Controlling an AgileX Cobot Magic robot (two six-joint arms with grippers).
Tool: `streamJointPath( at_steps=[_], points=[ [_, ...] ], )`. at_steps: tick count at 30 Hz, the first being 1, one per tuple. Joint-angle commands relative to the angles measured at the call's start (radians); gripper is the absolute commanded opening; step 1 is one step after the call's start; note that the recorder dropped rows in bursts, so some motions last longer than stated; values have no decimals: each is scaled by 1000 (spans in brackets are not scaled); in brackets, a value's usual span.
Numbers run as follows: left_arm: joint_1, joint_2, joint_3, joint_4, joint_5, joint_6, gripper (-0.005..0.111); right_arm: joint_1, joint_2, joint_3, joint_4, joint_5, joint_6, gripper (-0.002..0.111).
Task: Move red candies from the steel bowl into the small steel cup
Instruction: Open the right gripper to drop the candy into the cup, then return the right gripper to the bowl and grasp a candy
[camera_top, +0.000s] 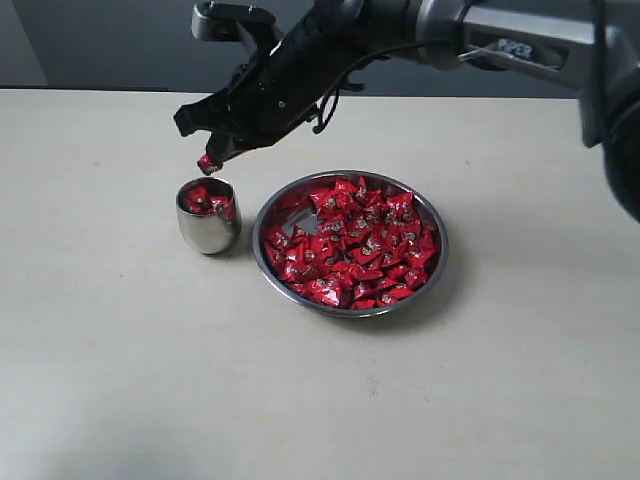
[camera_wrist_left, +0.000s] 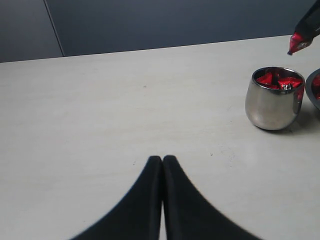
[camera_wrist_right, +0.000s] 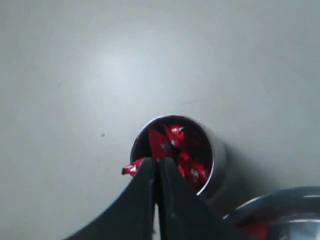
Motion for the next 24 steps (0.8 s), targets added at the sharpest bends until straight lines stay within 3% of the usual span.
streamJointPath(
  at_steps=[1,3,6,9,14,20,24],
  points=[
    [-1,-5,-8,2,-6,-2,0,4,78,-71,-2,12,4,2],
    [-1,-5,-8,2,-6,-2,0,4,101,-80,-1,15,5,9],
    [-1,-5,-8,2,-6,-2,0,4,120,-86,8,28,12,30],
    [-1,-5,-8,2,-6,-2,0,4,116,-87,10,33,15,45],
    [-1,-5,-8,2,-6,-2,0,-19,31,-94,-51,72,93,45],
    [-1,-5,-8,2,-6,-2,0,-134,-79,-82,-163,274,126,45],
    [-1,-5,-8,2,-6,-2,0,-185,-108,26,-213,299,138,45]
  ],
)
